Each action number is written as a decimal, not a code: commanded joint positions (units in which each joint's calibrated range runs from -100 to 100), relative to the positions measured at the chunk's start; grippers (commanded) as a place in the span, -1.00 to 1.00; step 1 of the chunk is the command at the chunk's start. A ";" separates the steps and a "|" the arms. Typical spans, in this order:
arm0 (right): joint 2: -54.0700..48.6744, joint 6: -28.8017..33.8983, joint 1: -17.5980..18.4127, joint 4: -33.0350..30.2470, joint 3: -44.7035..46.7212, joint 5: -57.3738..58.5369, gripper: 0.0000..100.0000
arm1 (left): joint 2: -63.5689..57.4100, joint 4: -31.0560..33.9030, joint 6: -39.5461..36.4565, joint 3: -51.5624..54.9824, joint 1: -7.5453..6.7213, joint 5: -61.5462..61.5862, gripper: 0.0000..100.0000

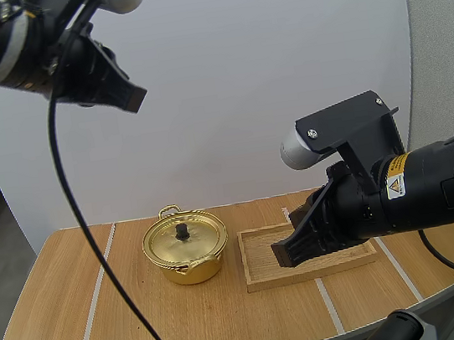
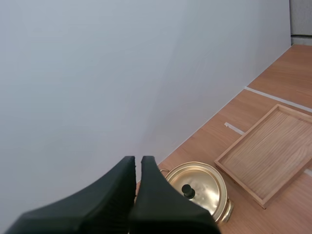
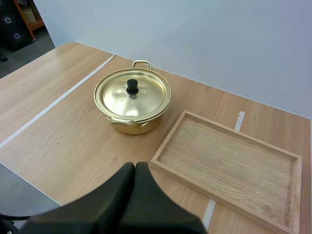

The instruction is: Open the pot, put the grape inside, and close it

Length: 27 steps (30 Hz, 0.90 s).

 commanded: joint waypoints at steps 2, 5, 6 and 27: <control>-0.43 -0.03 -0.21 -0.33 0.08 -1.06 -1.00 | -5.27 -0.13 -0.94 3.68 0.05 0.00 -1.00; -0.43 -0.03 -0.69 -0.33 0.08 -1.06 -1.00 | -8.67 -0.79 -2.54 7.42 0.05 0.00 -1.00; -0.43 -0.03 -1.03 -0.33 0.08 -1.06 -1.00 | -9.96 -1.29 -3.33 8.87 0.05 0.00 -1.00; -13.91 -0.03 -7.54 3.61 0.24 -17.61 -1.00 | -32.98 -9.58 -26.00 41.78 0.49 -27.60 -1.00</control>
